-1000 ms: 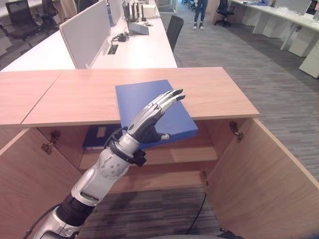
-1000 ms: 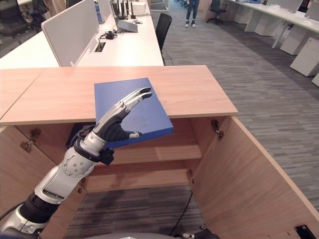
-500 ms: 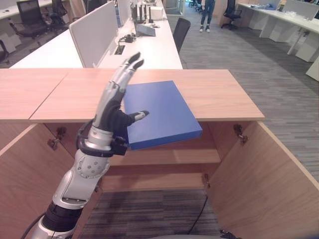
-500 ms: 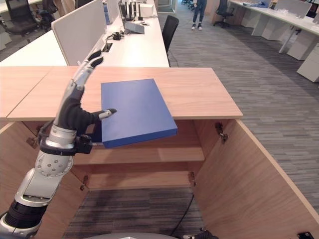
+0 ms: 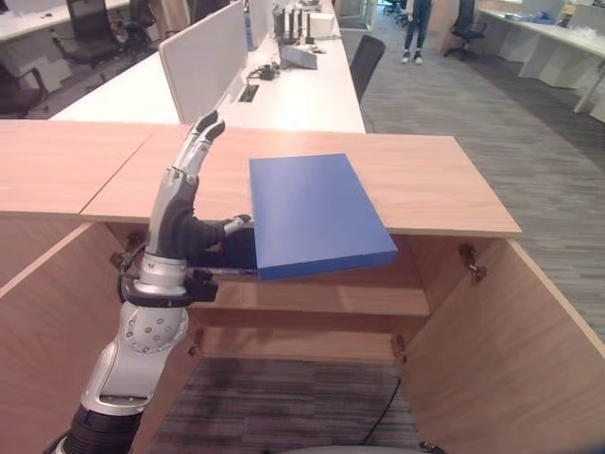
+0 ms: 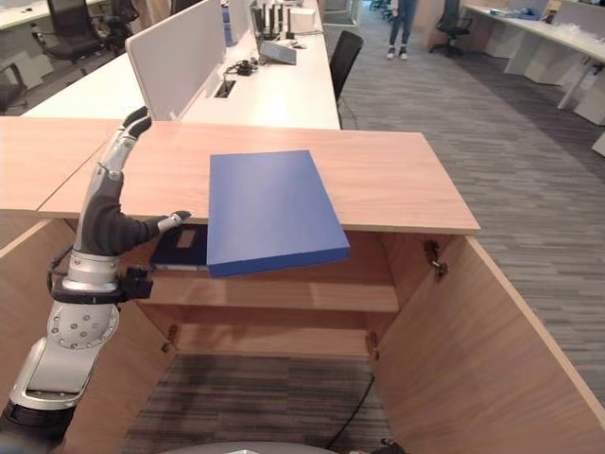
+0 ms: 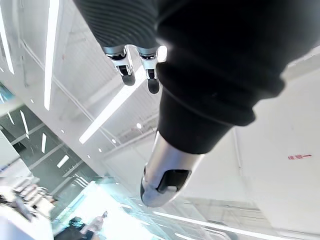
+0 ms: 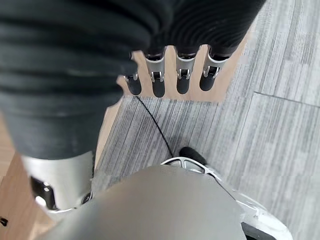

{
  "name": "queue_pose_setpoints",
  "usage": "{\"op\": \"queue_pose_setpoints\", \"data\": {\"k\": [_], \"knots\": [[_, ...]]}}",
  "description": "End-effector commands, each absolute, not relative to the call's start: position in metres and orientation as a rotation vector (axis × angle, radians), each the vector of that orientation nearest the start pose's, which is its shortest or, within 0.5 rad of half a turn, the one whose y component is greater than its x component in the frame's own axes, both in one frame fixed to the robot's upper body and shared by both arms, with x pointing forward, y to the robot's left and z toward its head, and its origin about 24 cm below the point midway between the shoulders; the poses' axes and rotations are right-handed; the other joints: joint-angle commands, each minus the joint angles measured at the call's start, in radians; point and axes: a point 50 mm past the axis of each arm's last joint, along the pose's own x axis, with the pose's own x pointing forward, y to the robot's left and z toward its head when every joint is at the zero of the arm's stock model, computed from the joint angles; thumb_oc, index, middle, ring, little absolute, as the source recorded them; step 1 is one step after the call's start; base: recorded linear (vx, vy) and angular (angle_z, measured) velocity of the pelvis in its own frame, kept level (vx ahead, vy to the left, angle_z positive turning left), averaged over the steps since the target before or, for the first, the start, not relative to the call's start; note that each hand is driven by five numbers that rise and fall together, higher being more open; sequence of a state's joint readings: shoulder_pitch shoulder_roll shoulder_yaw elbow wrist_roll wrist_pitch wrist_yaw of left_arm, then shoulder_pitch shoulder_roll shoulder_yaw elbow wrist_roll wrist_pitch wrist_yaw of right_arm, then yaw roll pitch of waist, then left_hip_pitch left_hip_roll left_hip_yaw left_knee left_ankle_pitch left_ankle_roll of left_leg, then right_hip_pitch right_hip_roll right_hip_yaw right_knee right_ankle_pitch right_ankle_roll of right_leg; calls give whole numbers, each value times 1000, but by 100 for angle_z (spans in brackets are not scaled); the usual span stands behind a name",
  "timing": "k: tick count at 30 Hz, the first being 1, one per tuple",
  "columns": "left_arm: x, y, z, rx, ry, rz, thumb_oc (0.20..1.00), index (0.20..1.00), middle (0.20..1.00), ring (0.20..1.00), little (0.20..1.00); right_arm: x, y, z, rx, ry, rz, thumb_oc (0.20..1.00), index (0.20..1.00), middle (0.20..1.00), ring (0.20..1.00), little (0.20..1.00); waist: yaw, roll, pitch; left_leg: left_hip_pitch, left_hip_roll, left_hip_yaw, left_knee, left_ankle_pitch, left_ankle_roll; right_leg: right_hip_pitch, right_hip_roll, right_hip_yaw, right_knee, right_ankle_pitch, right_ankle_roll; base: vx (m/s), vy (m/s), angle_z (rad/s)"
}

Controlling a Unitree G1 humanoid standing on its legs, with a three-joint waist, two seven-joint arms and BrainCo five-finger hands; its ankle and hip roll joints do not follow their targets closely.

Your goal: Put the empty folder in the office cabinet

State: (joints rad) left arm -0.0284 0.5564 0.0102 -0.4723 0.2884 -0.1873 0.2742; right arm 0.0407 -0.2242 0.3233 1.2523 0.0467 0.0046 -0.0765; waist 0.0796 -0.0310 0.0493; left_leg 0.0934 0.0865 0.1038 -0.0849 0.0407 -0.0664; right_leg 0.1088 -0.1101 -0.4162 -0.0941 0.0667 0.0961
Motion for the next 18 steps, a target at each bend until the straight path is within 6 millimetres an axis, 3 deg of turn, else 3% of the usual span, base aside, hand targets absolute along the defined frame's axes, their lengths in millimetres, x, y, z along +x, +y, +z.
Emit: {"op": "queue_pose_setpoints", "data": {"k": [1,4,7,9,11,13,18], "knots": [[212,197,219,735,-937,186,1000,1000,1000,1000,1000,84,-195,-170,-432,1241,155,1000,1000,1000,1000,1000,22,-54,69,27,26,4,3,-50,-26,-1,73,15,7,-55,6,-80,-155,19],[212,198,224,723,-957,209,1000,1000,1000,1000,1000,90,-196,-168,-447,1217,151,1000,1000,1000,1000,1000,44,-73,121,-69,36,-14,147,-75,-32,-13,71,-9,7,-55,-3,-132,-154,39],[213,190,228,669,-994,183,1000,1000,1000,1000,1000,98,-208,-165,-453,1199,90,1000,1000,1000,1000,1000,42,-69,136,-134,43,76,264,-113,-13,-17,45,-75,7,-58,-5,-76,-11,56],[212,184,232,633,-1027,163,1000,1000,1000,1000,1000,101,-212,-164,-421,1193,44,1000,1000,1000,1000,1000,39,-55,116,-121,26,102,342,-201,7,-9,44,-82,7,-68,-4,53,11,103],[212,181,235,618,-1046,154,1000,1000,1000,1000,1000,101,-216,-163,-409,1189,19,1000,1000,1000,1000,1000,29,-40,105,-95,14,129,329,-232,18,-7,42,-110,7,-68,1,11,88,37],[210,179,236,616,-1054,143,1000,1000,1000,1000,1000,99,-219,-163,-395,1199,-2,1000,1000,1000,1000,1000,21,-22,86,-48,6,152,261,-229,19,-3,47,-135,7,-60,5,35,114,43],[211,177,237,632,-1052,120,1000,1000,1000,1000,1000,98,-217,-163,-379,1191,4,1000,1000,1000,1000,1000,20,-33,65,-5,-32,137,184,-209,21,14,26,-152,7,-39,21,8,83,42]]}}
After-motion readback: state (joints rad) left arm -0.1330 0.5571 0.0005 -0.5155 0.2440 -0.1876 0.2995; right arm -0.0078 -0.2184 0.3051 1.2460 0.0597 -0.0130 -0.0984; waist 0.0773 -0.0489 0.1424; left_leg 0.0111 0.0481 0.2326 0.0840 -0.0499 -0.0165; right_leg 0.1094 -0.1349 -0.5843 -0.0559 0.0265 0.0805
